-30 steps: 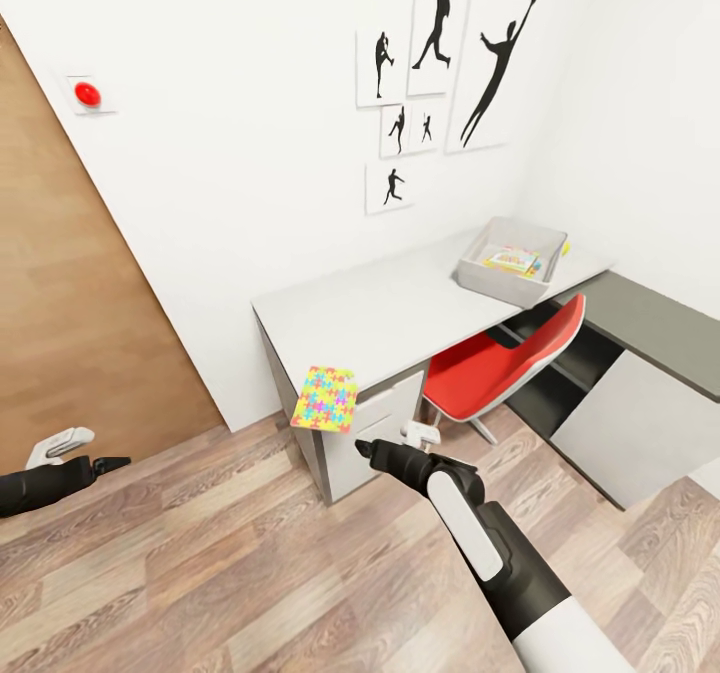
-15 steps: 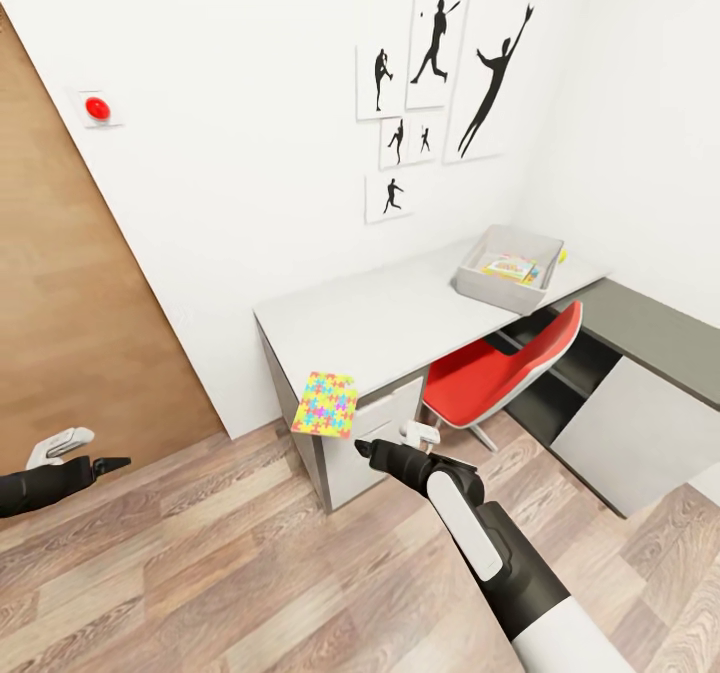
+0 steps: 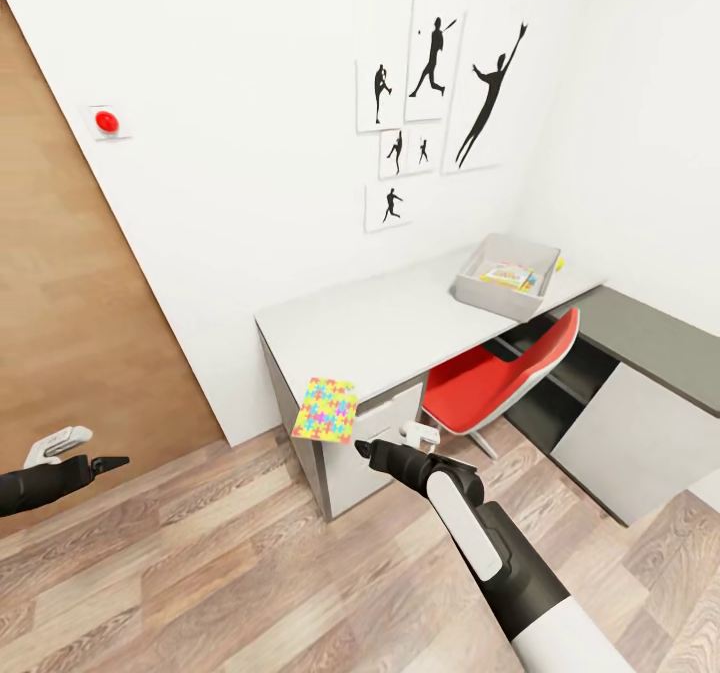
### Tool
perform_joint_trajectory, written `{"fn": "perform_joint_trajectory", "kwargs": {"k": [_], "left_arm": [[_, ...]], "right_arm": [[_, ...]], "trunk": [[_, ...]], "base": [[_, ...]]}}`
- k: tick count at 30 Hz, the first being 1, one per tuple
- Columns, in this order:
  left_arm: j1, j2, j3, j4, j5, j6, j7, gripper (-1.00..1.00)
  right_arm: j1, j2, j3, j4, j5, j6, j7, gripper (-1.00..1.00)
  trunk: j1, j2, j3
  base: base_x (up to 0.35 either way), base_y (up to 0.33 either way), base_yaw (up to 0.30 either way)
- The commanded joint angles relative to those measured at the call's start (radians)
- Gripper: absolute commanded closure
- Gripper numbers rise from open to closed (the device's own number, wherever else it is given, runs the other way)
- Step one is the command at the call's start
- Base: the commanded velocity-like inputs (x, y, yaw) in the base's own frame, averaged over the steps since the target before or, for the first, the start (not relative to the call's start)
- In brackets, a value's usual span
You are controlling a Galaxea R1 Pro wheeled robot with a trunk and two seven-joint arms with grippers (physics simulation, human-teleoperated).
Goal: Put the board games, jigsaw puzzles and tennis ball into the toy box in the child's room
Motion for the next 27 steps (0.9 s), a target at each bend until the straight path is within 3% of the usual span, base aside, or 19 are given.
{"fn": "perform_joint_trajectory", "kwargs": {"k": [1,27], "left_arm": [[-0.001,0.0,0.001,-0.001,0.0,0.007,-0.003,-1.0],[-0.001,-0.001,0.001,-0.005,0.001,0.017,-0.004,-1.0]], "right_arm": [[-0.001,0.0,0.001,0.0,-0.01,0.001,-0.01,-1.0],[-0.001,0.0,-0.001,0.015,-0.01,0.001,-0.01,-1.0]], "trunk": [[0.001,-0.002,0.0],[0.001,-0.002,0.043]], "base": [[0.0,0.0,0.0],[0.0,0.0,0.0]]}}
